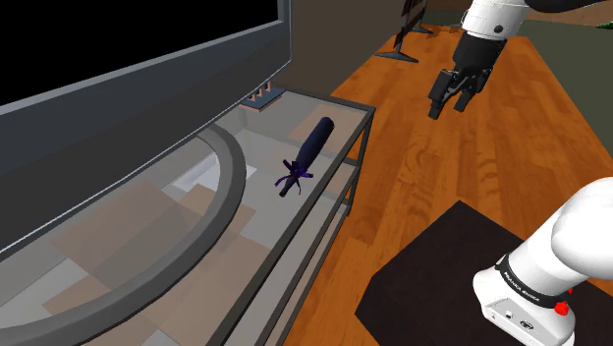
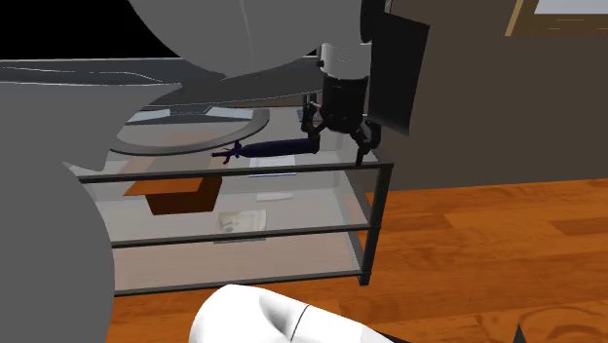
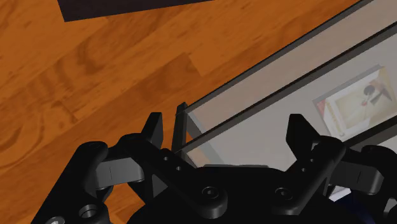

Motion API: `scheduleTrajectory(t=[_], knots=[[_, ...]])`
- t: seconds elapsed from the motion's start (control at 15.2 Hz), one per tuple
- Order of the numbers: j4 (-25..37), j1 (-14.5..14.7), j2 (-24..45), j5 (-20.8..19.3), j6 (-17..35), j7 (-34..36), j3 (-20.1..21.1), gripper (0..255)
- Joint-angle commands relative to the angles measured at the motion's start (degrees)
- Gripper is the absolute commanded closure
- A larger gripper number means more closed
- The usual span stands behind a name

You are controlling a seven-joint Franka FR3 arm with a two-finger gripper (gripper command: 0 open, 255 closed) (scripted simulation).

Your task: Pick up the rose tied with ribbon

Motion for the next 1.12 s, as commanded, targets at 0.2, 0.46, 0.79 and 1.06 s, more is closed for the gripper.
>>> scheduleTrajectory(t=[0.2,0.46,0.79,1.06], knots=[[0.2,0.1,2.0,2.4,2.7,7.8,4.7,0],[2.0,-0.3,6.3,4.8,6.4,18.1,11.0,0],[6.6,-1.8,14.0,5.5,10.9,31.3,18.8,0],[12.1,-3.6,21.9,3.5,13.9,42.4,24.9,0]])
